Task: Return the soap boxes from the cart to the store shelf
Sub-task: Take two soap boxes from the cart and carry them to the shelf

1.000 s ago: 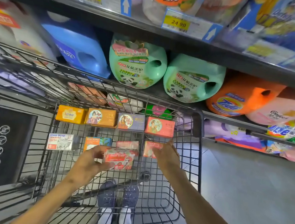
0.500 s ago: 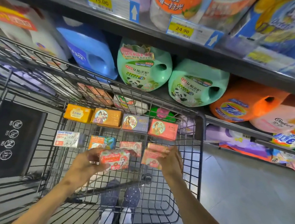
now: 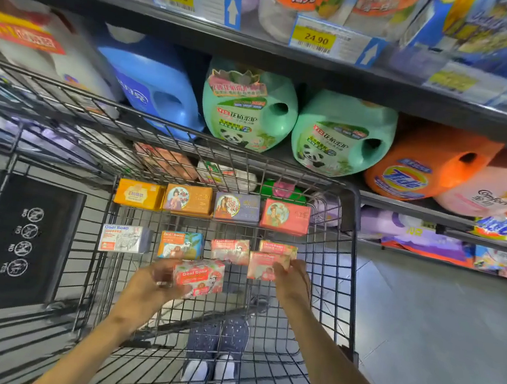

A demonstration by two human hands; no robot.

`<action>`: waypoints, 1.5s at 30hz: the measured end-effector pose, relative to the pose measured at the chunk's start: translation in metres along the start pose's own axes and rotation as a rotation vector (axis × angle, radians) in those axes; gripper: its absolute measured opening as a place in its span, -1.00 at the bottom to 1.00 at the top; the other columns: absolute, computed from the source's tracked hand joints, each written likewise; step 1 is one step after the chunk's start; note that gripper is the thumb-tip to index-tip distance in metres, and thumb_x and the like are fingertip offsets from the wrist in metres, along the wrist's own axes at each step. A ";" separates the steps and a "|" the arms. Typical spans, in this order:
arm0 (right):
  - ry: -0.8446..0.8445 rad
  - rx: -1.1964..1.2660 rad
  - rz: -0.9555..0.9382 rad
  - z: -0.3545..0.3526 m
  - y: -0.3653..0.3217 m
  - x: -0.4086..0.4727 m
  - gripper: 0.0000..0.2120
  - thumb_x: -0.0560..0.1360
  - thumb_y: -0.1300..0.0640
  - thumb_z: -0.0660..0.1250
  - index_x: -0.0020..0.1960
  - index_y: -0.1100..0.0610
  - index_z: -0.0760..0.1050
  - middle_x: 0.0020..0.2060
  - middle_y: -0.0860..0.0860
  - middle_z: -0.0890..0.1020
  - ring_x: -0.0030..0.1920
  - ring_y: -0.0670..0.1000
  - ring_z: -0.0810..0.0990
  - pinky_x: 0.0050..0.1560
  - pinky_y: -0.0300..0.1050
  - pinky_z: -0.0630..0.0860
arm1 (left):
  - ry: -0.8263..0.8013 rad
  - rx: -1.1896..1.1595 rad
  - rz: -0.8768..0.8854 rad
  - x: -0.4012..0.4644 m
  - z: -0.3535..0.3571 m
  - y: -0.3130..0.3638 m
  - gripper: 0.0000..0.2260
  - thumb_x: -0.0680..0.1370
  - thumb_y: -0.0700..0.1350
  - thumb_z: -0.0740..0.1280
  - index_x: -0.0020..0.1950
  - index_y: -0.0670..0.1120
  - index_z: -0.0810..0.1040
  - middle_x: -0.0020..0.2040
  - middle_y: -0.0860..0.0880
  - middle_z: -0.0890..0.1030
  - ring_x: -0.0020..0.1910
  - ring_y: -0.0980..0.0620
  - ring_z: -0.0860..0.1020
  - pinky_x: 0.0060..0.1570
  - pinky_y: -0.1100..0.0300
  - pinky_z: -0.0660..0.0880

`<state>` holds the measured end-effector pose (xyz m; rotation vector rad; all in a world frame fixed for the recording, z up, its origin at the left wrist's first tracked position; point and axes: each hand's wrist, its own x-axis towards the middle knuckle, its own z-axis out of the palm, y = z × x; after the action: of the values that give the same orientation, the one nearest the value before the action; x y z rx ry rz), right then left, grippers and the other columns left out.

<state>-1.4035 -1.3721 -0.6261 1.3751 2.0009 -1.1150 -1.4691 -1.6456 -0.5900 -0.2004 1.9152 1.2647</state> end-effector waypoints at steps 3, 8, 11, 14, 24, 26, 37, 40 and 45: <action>0.002 0.023 -0.046 -0.001 0.003 0.000 -0.73 0.62 0.01 0.27 0.17 0.19 0.37 -0.10 0.02 0.55 -0.27 -0.07 0.53 -0.44 -0.29 0.35 | -0.015 -0.002 0.004 -0.001 0.001 0.001 -0.56 0.41 -0.29 0.56 0.25 -0.04 0.62 0.10 0.03 0.71 0.02 0.22 0.65 -0.12 0.54 0.48; -0.048 0.049 -0.161 -0.014 -0.003 -0.015 -0.71 0.52 0.01 0.41 -0.16 0.23 0.48 -0.18 0.19 0.65 -0.24 0.01 0.52 -0.25 -0.16 0.49 | -0.003 -0.050 -0.001 -0.004 -0.007 0.014 -0.61 0.39 -0.33 0.56 0.18 -0.07 0.66 0.00 -0.02 0.75 0.06 0.01 0.68 -0.01 0.28 0.61; -0.019 0.161 -0.302 -0.038 -0.007 -0.040 -0.81 0.48 0.05 0.46 -0.25 0.09 0.53 -0.25 0.08 0.67 -0.20 0.02 0.62 -0.03 0.16 0.63 | 0.000 -0.039 0.022 -0.013 -0.017 0.037 -0.60 0.36 -0.27 0.59 0.16 -0.07 0.66 0.01 -0.03 0.75 0.07 -0.10 0.69 0.15 -0.18 0.59; -0.092 0.302 -0.447 -0.077 -0.019 -0.078 -0.90 0.51 0.16 0.46 0.03 0.10 0.65 -0.11 0.01 0.74 -0.05 0.03 0.72 0.10 0.14 0.62 | -0.023 -0.017 0.118 -0.028 -0.023 0.083 -0.56 0.31 -0.17 0.59 0.18 -0.07 0.65 0.03 -0.06 0.74 0.10 -0.10 0.68 0.17 -0.07 0.58; 0.138 0.582 -0.550 -0.269 -0.030 -0.226 -0.72 0.47 0.45 0.40 -0.02 0.08 0.55 -0.30 -0.25 0.70 -0.23 -0.30 0.65 -0.16 -0.42 0.51 | -0.134 0.153 0.489 -0.117 0.018 0.299 -0.69 0.44 -0.30 0.53 0.12 -0.07 0.58 -0.21 0.04 0.61 -0.31 0.27 0.60 -0.27 0.44 0.50; 0.222 0.614 -0.555 -0.313 -0.009 -0.244 -0.68 0.44 0.47 0.41 -0.02 0.07 0.56 -0.25 -0.19 0.72 -0.20 -0.25 0.66 -0.11 -0.36 0.53 | -0.168 0.188 0.547 -0.135 0.048 0.337 -0.66 0.43 -0.38 0.52 0.17 -0.21 0.58 -0.16 -0.02 0.62 -0.32 0.32 0.59 -0.26 0.47 0.50; 0.648 0.859 -0.500 -0.523 0.184 -0.368 -0.63 0.42 0.26 0.53 0.19 0.17 0.56 -0.10 0.00 0.75 -0.06 -0.04 0.71 0.06 -0.08 0.63 | -0.539 0.432 0.952 -0.260 0.302 0.469 -0.57 0.39 -0.38 0.55 0.20 -0.14 0.60 0.02 -0.10 0.73 0.05 -0.08 0.69 0.03 0.29 0.59; 0.767 0.893 -0.487 -0.571 0.252 -0.392 -0.46 0.28 0.00 0.64 0.19 0.10 0.57 0.06 0.11 0.71 0.05 0.09 0.69 0.08 0.01 0.63 | -0.622 0.455 1.030 -0.298 0.389 0.486 -0.56 0.38 -0.34 0.57 0.23 -0.14 0.60 0.04 -0.09 0.74 0.06 -0.05 0.69 0.05 0.24 0.60; 0.895 0.866 -0.470 -0.655 0.374 -0.427 -0.58 0.40 0.13 0.57 0.21 0.14 0.56 0.05 0.12 0.71 0.08 0.10 0.69 0.05 -0.03 0.63 | -0.703 0.487 1.148 -0.366 0.535 0.494 -0.59 0.39 -0.22 0.61 0.19 -0.01 0.62 0.04 0.07 0.73 0.03 0.11 0.69 0.08 0.16 0.60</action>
<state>-0.8499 -0.9997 -0.0738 2.1695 2.6878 -1.9857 -1.2020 -1.0689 -0.0790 1.5668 1.5770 1.1876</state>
